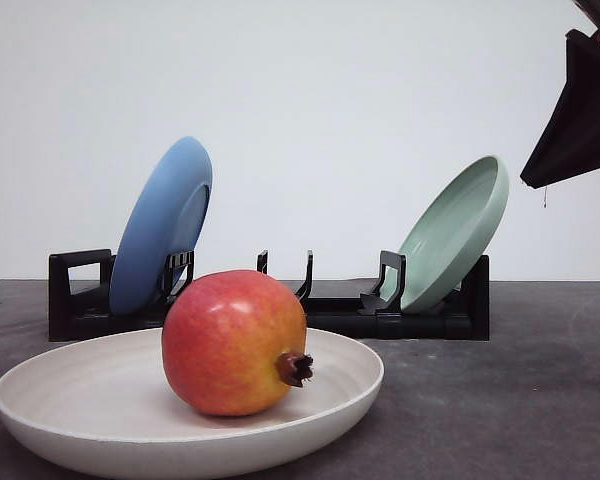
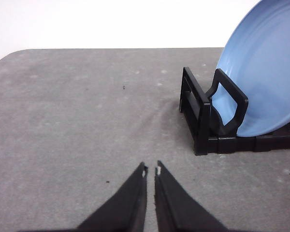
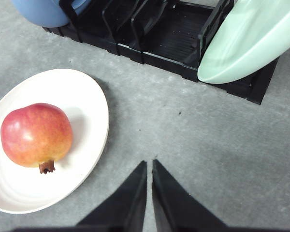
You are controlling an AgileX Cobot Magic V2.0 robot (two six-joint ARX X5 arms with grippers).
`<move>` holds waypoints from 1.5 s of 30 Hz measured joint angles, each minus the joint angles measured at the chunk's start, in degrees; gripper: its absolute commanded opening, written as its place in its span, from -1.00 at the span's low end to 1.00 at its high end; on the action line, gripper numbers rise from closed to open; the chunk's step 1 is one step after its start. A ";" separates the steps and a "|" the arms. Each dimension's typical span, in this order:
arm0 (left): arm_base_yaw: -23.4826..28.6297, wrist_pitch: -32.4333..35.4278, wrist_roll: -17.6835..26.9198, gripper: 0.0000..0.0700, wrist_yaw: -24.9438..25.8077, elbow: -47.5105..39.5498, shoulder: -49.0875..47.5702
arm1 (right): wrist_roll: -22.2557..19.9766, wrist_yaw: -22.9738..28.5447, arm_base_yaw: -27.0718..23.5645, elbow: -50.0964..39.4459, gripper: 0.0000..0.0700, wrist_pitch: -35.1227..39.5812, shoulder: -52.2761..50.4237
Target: Place pomegranate in white plate
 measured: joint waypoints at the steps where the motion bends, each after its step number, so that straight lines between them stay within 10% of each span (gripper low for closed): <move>1: 0.00 0.00 0.00 -0.99 0.00 0.00 0.00 | -0.81 0.66 0.02 -0.03 -0.96 0.00 -0.07; 8: 0.00 0.00 0.00 -0.98 0.00 0.00 0.00 | -7.48 13.58 -1.32 -9.25 -0.96 9.72 -11.11; 20: 0.00 0.00 0.00 -0.98 0.00 0.00 0.00 | -8.52 16.60 -14.28 -33.76 -0.96 21.03 -42.45; 45: 0.00 -0.02 0.00 -0.98 0.00 0.00 0.00 | -8.06 19.43 -18.66 -36.00 -0.96 22.58 -50.93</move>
